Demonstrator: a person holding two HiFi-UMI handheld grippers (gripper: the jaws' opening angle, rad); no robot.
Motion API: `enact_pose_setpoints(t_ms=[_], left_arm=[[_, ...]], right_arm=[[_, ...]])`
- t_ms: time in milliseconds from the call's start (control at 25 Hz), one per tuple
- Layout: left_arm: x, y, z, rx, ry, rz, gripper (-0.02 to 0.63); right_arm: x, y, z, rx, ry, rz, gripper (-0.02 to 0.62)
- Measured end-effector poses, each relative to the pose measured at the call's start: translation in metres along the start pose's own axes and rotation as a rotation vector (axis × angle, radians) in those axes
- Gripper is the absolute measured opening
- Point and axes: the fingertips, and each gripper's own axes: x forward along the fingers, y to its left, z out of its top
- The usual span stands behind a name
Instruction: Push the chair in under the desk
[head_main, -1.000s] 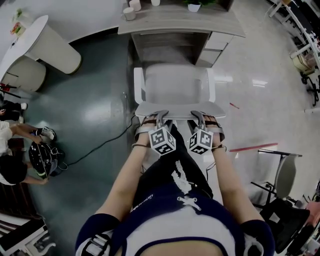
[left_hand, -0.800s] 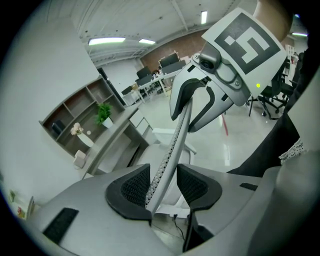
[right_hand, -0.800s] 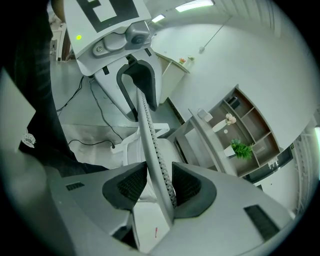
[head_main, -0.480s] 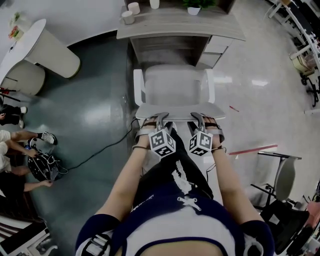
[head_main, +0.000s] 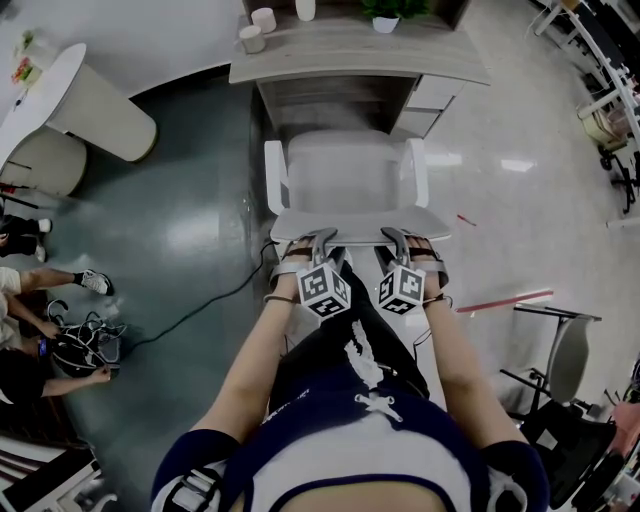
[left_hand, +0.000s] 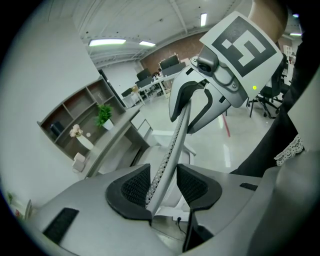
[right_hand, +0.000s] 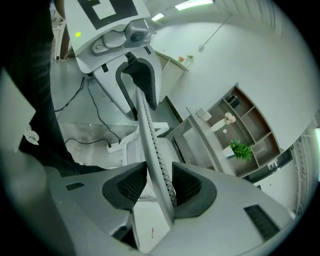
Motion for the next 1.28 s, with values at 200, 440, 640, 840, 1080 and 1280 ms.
enact_pose_setpoints(t_ms=[200,440,640,840,1080,1280], left_arm=[[0.003,0.007,0.001,-0.002,-0.003,-0.006,0.17],[0.004,0.011,0.001,0.005,-0.014,-0.02,0.167],[0.005,0.015,0.002,0.008,-0.021,-0.021,0.166],[0.005,0.017,0.0,0.008,-0.019,-0.026,0.166],[0.003,0.021,-0.003,0.016,-0.022,-0.021,0.166],[0.005,0.029,-0.006,0.018,-0.021,-0.022,0.166]], right_arm=[[0.005,-0.006,0.001,-0.003,0.0,0.0,0.141],[0.007,-0.01,0.002,-0.012,-0.003,0.001,0.141],[0.01,-0.012,0.002,-0.024,-0.013,-0.013,0.141],[0.011,-0.011,0.004,-0.028,-0.016,-0.022,0.142],[0.012,-0.014,0.01,-0.049,-0.029,-0.059,0.143],[0.017,-0.018,0.014,-0.063,-0.036,-0.091,0.143]])
